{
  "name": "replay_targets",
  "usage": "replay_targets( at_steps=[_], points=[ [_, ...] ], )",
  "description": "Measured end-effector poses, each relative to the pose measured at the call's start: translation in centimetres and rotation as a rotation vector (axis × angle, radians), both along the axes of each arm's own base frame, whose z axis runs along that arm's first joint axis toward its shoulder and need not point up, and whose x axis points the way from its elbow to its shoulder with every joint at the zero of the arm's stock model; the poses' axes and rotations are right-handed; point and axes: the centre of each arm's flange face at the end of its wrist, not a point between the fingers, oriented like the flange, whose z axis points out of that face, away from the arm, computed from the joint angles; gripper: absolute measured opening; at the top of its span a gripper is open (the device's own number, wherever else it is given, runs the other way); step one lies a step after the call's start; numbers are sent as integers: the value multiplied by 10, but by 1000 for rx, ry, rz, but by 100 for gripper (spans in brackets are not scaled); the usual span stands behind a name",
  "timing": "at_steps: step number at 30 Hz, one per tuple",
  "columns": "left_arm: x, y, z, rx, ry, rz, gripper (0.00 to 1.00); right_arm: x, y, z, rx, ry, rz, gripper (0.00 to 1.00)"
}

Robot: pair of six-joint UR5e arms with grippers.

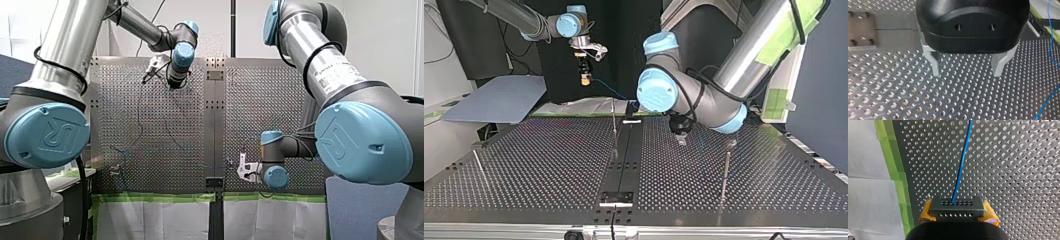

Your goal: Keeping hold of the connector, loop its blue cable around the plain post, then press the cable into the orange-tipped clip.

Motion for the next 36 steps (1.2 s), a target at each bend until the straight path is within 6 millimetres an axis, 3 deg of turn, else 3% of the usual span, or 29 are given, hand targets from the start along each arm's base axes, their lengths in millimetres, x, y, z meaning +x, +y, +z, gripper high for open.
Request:
replay_targets(
  at_steps=[12, 19, 36],
  points=[
    [48, 19, -10, 64, -52, 34, 100, 1, 0, 1, -3, -2, 3, 0],
    [69, 15, -35, 127, -25, 24, 100, 2, 0, 1, -3, -2, 5, 0],
    [86, 32, -41, 222, -19, 65, 100, 2, 0, 1, -6, -4, 6, 0]
  ],
)
